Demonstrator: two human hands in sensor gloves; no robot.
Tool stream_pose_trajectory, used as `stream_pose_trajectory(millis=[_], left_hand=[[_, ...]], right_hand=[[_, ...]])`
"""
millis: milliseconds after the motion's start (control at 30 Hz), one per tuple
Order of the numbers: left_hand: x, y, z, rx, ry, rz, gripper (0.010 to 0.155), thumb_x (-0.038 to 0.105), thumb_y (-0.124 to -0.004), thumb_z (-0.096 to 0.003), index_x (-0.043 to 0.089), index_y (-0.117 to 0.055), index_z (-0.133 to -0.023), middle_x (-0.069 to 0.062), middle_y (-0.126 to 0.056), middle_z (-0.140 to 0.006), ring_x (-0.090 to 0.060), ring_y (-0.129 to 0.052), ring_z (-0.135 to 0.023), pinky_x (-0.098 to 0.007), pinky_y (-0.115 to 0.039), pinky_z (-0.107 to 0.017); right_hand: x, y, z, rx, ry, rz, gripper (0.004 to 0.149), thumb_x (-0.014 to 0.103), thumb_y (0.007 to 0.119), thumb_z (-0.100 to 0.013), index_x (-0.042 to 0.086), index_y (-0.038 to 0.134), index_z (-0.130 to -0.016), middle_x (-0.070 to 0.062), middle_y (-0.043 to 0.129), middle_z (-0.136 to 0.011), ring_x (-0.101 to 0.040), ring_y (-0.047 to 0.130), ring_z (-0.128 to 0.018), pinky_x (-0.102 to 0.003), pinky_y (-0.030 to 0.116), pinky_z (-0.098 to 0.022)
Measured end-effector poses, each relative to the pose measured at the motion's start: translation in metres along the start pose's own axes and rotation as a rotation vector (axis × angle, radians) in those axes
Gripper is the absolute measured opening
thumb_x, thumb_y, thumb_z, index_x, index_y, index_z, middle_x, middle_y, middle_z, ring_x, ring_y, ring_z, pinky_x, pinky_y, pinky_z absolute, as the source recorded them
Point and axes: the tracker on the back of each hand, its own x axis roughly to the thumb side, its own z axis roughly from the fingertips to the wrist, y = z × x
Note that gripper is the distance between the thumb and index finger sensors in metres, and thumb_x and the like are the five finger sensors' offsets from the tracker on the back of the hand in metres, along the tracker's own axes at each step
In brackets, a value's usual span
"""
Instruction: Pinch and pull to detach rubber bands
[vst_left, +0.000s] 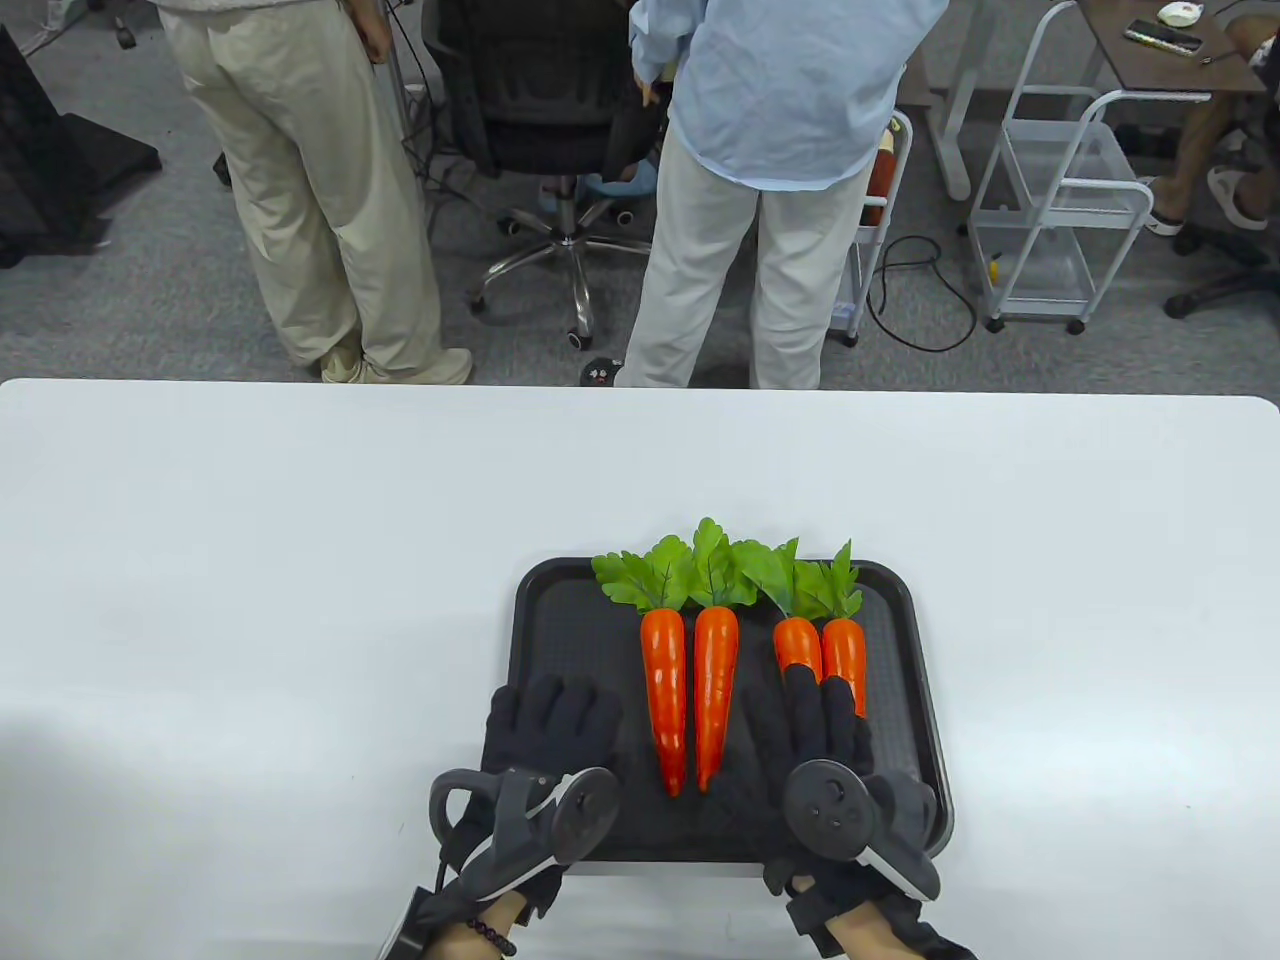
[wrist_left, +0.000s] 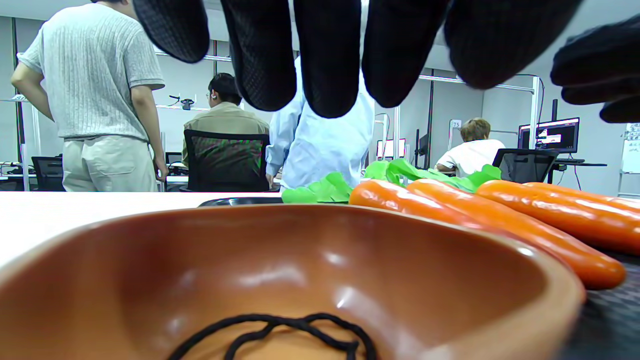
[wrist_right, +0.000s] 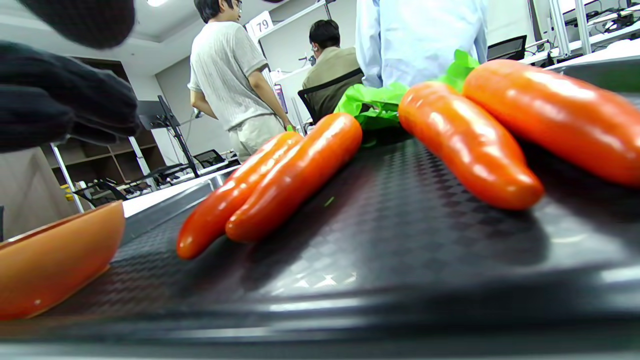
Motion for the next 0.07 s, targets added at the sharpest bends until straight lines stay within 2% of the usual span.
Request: stream_pose_trajectory(millis=[67], left_hand=[[-0.0037,-0.0013,-0.0001,-0.012,0.011,0.004,0.057,0.057,-0.069,-0.0483,0.038,-0.074,-0.102,0.001,-0.082,-0.115,-0.034,-0.080,-0.107,-0.066,-0.060,-0.076]], right_hand=[[-0.0010,-0.0025,0.0029,-0.034,0.003,-0.023,0.085,0.069,0.070,-0.046,0.025,0.038,-0.112,-0.017,0.034,-0.116,-0.064,0.034,-0.097,-0.069,0.044,-0.066]])
